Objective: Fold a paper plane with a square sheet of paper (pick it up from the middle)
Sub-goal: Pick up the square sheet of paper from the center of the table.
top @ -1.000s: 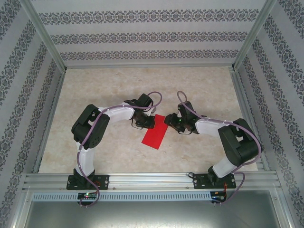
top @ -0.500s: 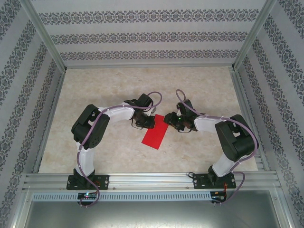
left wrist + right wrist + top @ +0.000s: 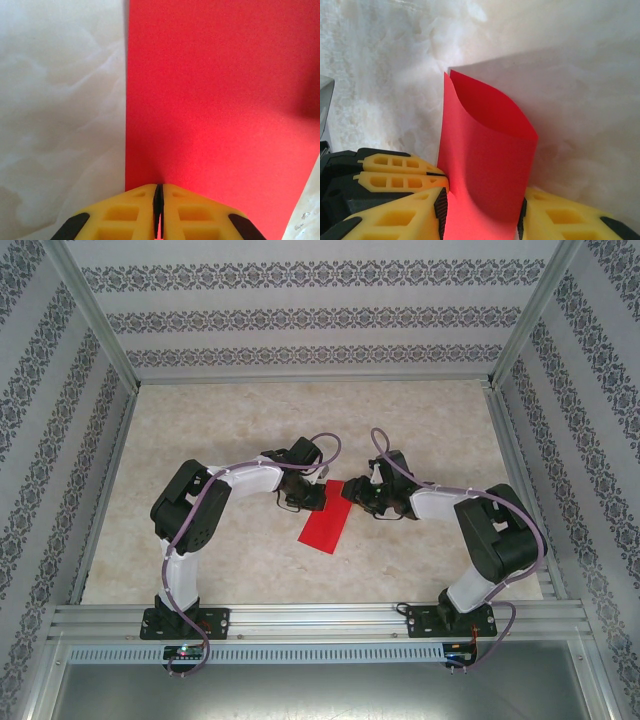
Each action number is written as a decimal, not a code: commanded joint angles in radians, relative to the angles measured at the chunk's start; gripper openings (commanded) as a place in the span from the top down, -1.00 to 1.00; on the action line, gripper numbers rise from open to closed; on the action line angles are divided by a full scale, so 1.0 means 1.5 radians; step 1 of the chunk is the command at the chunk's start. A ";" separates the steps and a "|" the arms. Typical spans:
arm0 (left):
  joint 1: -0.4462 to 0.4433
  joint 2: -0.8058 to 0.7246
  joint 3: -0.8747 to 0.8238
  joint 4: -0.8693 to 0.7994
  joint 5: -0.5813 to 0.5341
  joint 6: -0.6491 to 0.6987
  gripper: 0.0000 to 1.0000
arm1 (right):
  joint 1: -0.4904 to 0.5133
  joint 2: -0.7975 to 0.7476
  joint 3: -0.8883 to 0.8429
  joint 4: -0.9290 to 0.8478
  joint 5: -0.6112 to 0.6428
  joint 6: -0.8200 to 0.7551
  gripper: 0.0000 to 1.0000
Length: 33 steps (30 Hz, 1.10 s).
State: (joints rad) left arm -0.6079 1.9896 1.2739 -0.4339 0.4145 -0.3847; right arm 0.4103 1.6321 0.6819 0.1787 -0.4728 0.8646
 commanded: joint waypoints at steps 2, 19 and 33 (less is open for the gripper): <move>-0.001 0.021 -0.026 -0.088 -0.035 0.006 0.72 | 0.011 -0.005 -0.020 0.055 -0.030 0.006 0.18; -0.001 -0.023 -0.010 -0.088 -0.003 -0.014 0.43 | 0.022 0.034 -0.040 0.150 -0.067 0.033 0.64; 0.026 -0.167 -0.024 -0.099 -0.031 -0.036 -0.13 | 0.020 0.008 -0.013 0.167 -0.118 0.083 0.95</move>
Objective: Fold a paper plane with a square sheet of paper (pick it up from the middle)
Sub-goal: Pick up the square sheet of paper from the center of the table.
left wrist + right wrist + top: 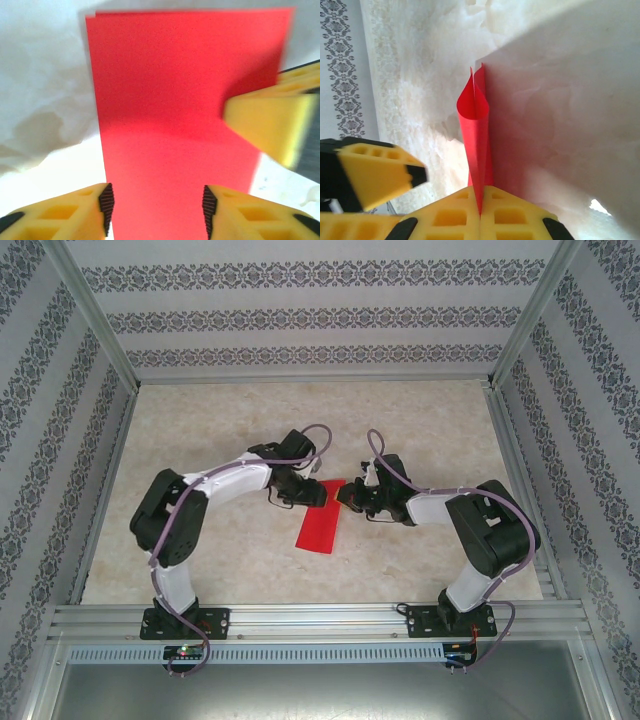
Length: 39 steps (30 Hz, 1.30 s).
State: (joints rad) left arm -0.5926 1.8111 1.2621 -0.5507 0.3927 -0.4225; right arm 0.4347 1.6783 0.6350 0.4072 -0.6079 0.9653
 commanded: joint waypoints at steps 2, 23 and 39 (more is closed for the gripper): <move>0.026 -0.079 -0.037 -0.009 -0.012 -0.017 -0.20 | 0.000 -0.040 0.024 0.009 -0.037 0.022 0.97; 0.090 -0.356 -0.296 0.233 0.125 -0.167 -0.44 | -0.025 -0.149 0.101 0.060 -0.095 0.180 1.00; 0.106 -0.388 -0.323 0.332 0.202 -0.240 -0.34 | -0.030 -0.182 0.134 0.053 -0.094 0.212 1.00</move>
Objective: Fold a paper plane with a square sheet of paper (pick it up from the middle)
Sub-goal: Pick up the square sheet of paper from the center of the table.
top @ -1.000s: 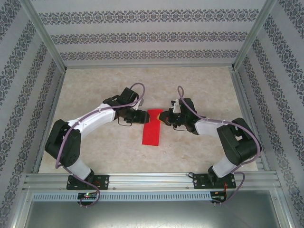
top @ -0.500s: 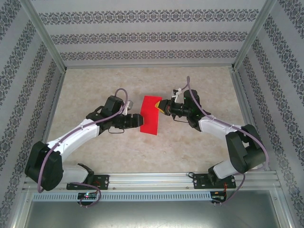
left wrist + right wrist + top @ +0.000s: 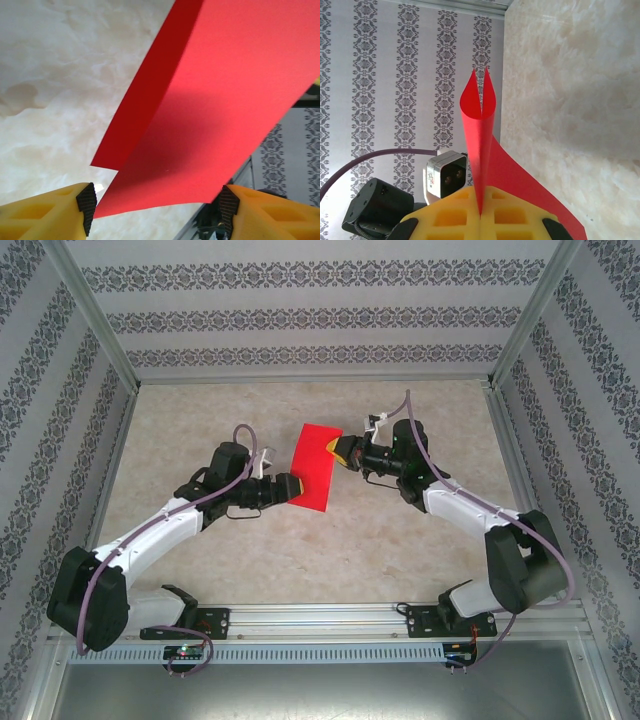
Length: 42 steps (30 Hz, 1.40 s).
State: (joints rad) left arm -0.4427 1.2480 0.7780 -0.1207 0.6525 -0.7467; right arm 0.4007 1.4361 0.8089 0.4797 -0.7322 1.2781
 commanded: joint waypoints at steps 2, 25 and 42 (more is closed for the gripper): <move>0.006 -0.012 0.002 0.042 0.035 -0.024 -0.29 | -0.007 -0.023 0.017 0.006 -0.009 0.005 1.00; 0.012 -0.022 0.039 -0.007 0.055 -0.003 -0.21 | -0.033 -0.029 -0.011 0.032 -0.021 0.014 1.00; 0.021 -0.025 0.070 0.006 0.109 -0.008 -0.24 | -0.042 -0.039 -0.024 0.022 -0.024 0.003 1.00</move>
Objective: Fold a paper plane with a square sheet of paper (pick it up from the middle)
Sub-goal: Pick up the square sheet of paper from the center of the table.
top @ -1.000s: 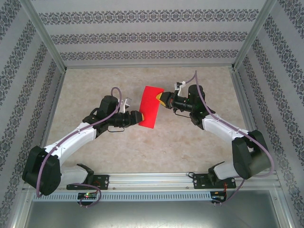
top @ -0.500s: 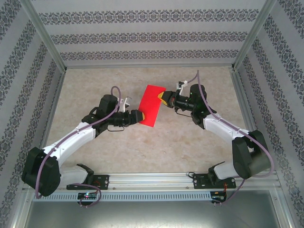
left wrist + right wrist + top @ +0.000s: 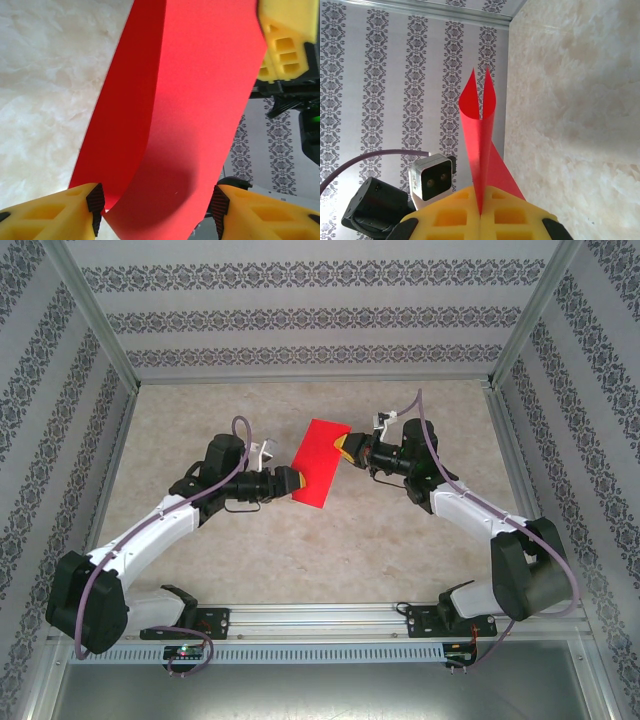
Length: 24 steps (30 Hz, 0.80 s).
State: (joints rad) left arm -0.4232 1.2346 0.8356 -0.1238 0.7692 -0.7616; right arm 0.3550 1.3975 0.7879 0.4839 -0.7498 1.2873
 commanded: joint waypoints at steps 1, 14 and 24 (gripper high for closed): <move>0.008 -0.015 0.037 0.006 0.036 0.006 -0.25 | -0.012 -0.011 -0.012 0.022 -0.012 -0.002 1.00; 0.008 -0.006 0.069 -0.018 0.080 0.039 -0.25 | -0.029 0.022 -0.023 0.078 -0.029 0.016 1.00; 0.011 -0.001 0.084 -0.081 0.063 0.072 -0.19 | -0.041 0.032 -0.032 0.099 -0.049 0.013 1.00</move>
State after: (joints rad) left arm -0.4232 1.2350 0.9161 -0.1658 0.8776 -0.7151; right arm 0.3027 1.4410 0.7479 0.5812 -0.7864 1.3140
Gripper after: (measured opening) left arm 0.603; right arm 0.042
